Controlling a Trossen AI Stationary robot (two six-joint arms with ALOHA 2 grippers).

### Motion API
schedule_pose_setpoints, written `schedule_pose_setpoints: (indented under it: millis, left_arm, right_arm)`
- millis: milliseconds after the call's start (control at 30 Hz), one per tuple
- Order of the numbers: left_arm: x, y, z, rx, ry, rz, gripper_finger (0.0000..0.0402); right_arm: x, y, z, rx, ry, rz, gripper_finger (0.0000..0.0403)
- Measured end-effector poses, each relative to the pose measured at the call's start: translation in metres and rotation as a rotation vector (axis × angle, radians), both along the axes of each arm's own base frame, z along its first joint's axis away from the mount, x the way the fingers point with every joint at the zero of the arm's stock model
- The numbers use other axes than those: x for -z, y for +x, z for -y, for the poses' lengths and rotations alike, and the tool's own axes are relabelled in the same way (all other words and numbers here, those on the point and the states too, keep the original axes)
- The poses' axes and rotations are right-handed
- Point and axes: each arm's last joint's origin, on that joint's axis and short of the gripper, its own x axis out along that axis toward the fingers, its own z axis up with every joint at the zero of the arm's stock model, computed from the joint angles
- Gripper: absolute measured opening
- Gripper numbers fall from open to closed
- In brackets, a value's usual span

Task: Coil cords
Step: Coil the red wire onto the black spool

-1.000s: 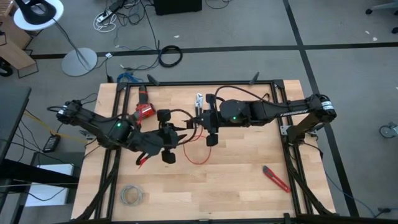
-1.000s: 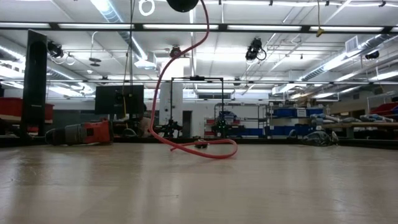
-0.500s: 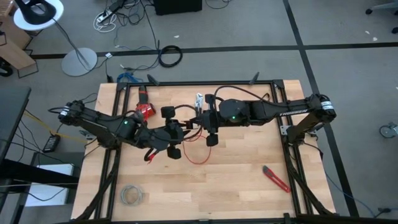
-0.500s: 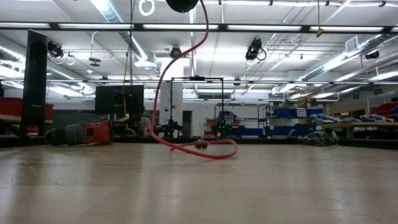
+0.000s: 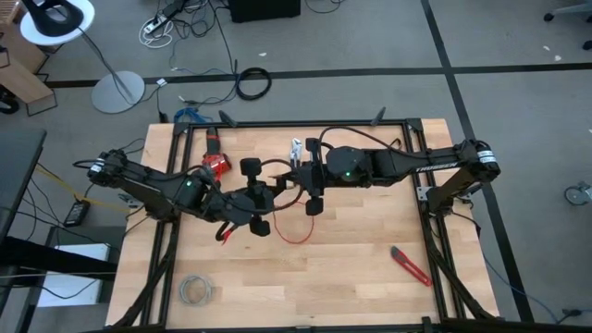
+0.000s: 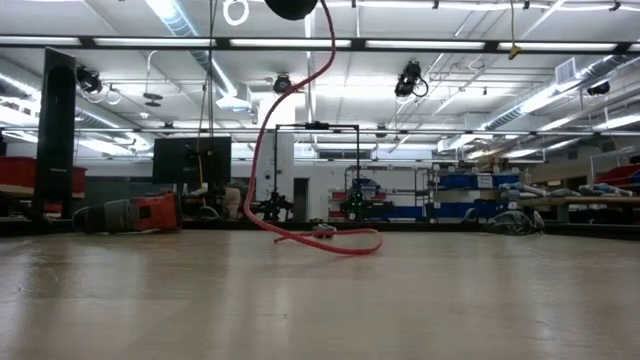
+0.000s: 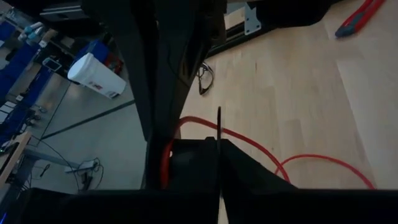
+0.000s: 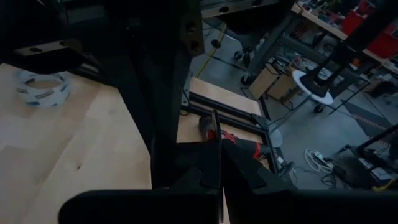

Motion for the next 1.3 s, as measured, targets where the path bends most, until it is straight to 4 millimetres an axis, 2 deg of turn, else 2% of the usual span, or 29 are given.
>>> schedule_pose_setpoints:
  millis: [267, 467, 667, 800, 1067, 1300]
  left_arm:
    - [-0.001, -0.001, 0.001, -0.001, -0.007, 0.013, 0.0002]
    - [-0.004, -0.004, 0.007, 0.009, -0.033, 0.045, 0.0001]
    - [0.007, -0.005, 0.009, 0.019, -0.064, 0.070, 0.0000]
    - [0.015, -0.009, 0.011, 0.043, -0.097, 0.123, 0.0000]
    - [0.014, -0.037, 0.011, 0.173, -0.207, 0.442, 0.0000]
    - [0.033, -0.061, 0.004, 0.279, -0.280, 0.749, 0.0000]
  right_arm:
    - [-0.003, 0.001, -0.002, -0.005, 0.000, 0.032, 0.0007]
    - [-0.009, 0.002, -0.010, -0.032, 0.018, 0.097, 0.0041]
    - [-0.016, 0.000, -0.022, -0.070, -0.002, 0.157, 0.0080]
    - [-0.025, -0.008, -0.028, -0.057, -0.029, 0.185, 0.0100]
    - [-0.039, -0.027, -0.044, -0.059, -0.031, 0.223, 0.0106]
    - [-0.045, -0.034, -0.060, -0.109, -0.017, 0.266, 0.0099]
